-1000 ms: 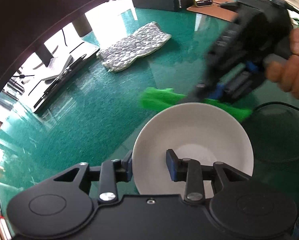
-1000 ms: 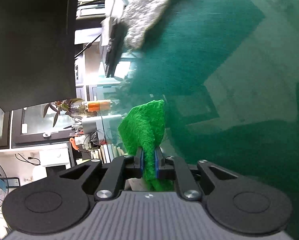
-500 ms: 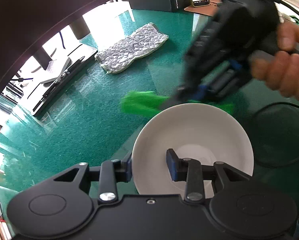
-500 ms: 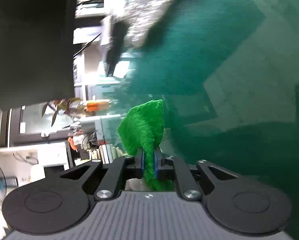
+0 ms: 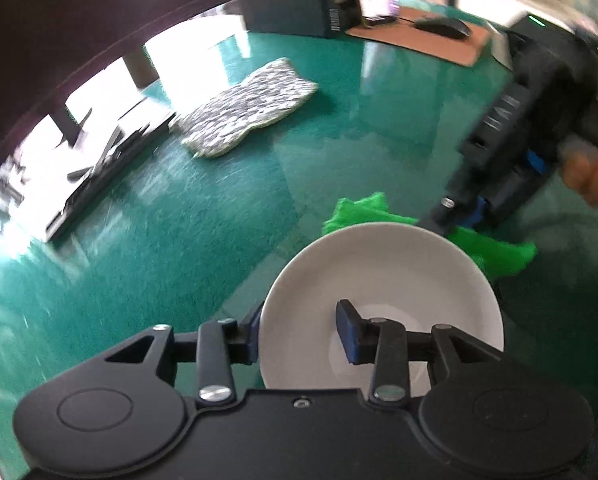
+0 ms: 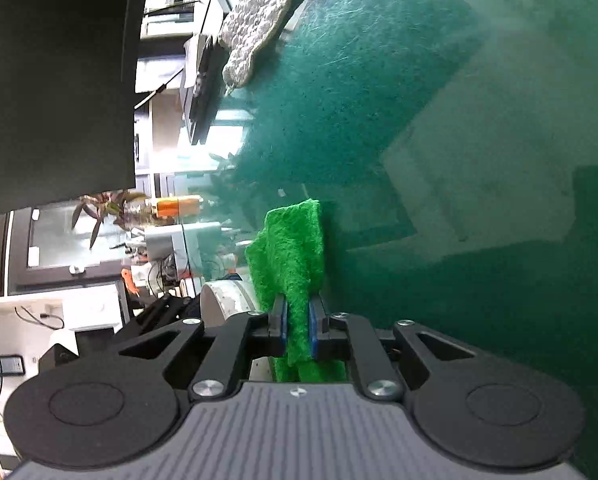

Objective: Clean bowl
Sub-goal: 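Continue wiping the bowl rim with the cloth while the left gripper holds the bowl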

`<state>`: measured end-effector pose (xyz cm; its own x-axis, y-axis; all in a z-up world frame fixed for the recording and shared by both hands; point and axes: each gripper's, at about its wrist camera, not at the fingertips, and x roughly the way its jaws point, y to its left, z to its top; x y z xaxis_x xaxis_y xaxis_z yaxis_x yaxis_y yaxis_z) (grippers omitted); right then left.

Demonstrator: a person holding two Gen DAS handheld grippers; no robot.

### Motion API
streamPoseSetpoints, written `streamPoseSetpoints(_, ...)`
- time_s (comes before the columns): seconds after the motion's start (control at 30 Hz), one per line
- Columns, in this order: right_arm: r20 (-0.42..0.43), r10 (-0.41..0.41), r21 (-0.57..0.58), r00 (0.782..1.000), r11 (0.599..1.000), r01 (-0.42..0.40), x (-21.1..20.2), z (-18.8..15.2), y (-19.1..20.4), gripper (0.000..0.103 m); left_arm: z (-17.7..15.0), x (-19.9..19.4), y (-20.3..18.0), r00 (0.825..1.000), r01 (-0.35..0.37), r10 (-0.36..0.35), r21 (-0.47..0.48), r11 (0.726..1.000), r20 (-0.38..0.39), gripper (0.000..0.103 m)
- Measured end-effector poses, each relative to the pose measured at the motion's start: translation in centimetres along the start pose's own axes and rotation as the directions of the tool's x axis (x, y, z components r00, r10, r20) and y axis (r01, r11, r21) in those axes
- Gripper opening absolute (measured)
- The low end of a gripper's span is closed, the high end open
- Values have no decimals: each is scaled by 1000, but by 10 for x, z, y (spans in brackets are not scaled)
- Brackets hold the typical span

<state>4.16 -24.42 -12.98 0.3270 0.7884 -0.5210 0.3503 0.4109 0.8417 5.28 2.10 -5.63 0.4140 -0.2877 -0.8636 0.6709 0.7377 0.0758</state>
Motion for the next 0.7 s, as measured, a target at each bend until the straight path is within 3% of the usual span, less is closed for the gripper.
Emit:
streamPoseSetpoints(0.1, 46, -5, -17, 999, 1000, 6, -8, -8, 6, 12, -5, -10, 11, 1000, -8, 11, -177, 984, 19, 43)
streamPoseSetpoints(0.17, 63, -6, -23, 998, 1000, 8, -11, -11, 7, 12, -10, -19, 15, 999, -2, 16, -282, 959, 46, 55)
streamPoseSetpoints(0.27, 65, -9, -36, 998, 999, 11, -16, -13, 9, 12, -20, -30, 10, 997, -42, 65, -375, 926, 49, 62)
streamPoseSetpoints(0.5, 5, 31, -69, 1000, 997, -31, -13, 8, 14, 12, -36, -38, -11, 992, -121, 119, -516, 848, -38, 61)
streamPoseSetpoints(0.63, -48, 82, -83, 995, 993, -86, -8, 19, 11, 12, -39, -36, -21, 988, -156, 135, -550, 820, -79, 62)
streamPoseSetpoints(0.7, -62, 92, -91, 994, 991, -97, -10, 16, 12, 12, -39, -32, -24, 984, -177, 144, -565, 806, -102, 50)
